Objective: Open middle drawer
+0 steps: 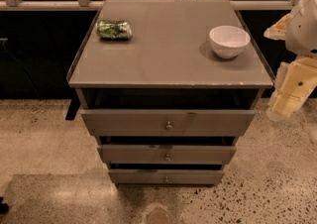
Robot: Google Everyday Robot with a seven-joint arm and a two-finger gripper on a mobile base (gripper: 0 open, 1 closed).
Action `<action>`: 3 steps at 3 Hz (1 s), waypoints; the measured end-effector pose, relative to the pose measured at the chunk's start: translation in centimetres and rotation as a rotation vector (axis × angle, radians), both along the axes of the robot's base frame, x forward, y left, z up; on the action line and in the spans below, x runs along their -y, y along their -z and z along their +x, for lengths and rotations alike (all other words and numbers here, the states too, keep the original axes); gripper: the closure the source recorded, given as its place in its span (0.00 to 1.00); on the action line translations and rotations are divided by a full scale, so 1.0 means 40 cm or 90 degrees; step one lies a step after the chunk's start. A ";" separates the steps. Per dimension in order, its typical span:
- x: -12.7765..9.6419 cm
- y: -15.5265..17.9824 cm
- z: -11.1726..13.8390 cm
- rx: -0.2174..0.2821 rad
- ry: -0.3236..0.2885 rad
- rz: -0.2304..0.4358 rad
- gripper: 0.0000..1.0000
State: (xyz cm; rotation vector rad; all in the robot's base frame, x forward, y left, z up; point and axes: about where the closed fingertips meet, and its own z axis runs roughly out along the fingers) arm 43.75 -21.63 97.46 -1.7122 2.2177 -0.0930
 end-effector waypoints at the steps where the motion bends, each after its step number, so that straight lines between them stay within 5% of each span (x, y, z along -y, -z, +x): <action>1: -0.023 0.032 -0.038 0.015 -0.013 0.037 0.00; 3: -0.081 0.431 -0.124 -0.046 0.045 0.257 0.00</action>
Offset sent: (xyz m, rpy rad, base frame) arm 0.0587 -0.0101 -0.2049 0.6248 -0.4859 -0.3066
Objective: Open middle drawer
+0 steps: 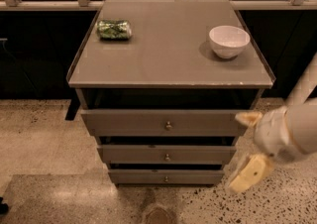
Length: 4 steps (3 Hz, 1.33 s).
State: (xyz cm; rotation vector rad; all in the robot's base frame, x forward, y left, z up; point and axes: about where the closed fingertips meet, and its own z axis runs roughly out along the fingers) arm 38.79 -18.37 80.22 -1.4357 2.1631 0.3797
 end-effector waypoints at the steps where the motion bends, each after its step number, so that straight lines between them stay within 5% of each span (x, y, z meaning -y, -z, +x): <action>1: -0.004 0.095 -0.015 -0.016 0.026 0.013 0.10; 4: -0.004 0.093 -0.015 -0.015 0.025 0.012 0.75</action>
Offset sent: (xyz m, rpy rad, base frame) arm -0.0062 0.0017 -0.0392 0.0258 0.0293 -0.0403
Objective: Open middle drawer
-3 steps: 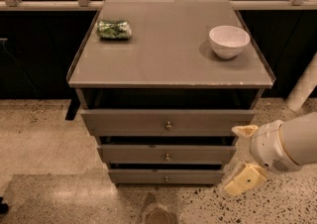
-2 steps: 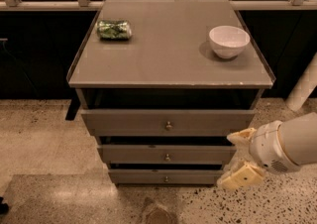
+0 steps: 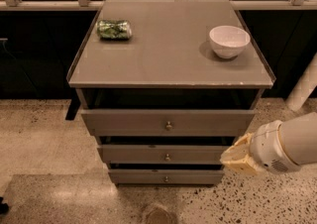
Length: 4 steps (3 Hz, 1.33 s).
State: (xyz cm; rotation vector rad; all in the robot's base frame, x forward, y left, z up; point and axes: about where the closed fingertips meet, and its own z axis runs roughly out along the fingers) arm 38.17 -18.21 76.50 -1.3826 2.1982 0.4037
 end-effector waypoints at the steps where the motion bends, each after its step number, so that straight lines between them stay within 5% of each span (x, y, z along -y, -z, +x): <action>1: 0.004 0.012 0.004 0.009 0.016 0.009 0.97; 3: 0.031 0.189 -0.014 0.080 0.109 0.079 1.00; 4: 0.074 0.300 0.069 0.123 0.169 0.106 1.00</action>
Offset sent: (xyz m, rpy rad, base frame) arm 0.0269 -0.0489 -0.0619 0.0665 -0.3287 -0.3561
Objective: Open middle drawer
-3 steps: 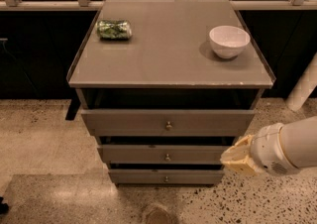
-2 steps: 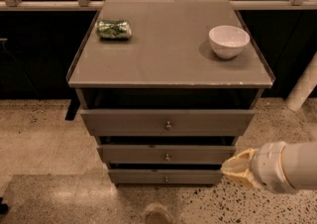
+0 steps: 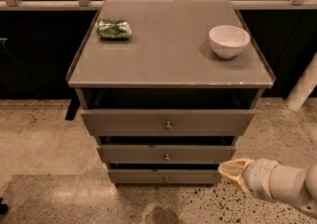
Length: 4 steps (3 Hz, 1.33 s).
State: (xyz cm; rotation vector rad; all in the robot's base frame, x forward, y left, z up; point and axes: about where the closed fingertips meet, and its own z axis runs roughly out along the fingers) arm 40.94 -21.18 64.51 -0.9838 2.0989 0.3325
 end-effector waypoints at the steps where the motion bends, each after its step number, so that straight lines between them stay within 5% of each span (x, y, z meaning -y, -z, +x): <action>1: 0.068 0.105 0.128 0.029 0.082 0.019 1.00; 3: 0.080 0.134 0.139 0.036 0.109 0.022 1.00; 4: 0.109 0.152 0.174 0.074 0.149 0.042 1.00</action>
Offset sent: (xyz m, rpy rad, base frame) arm 0.0451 -0.0239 -0.0374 0.0276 -0.0395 -0.1131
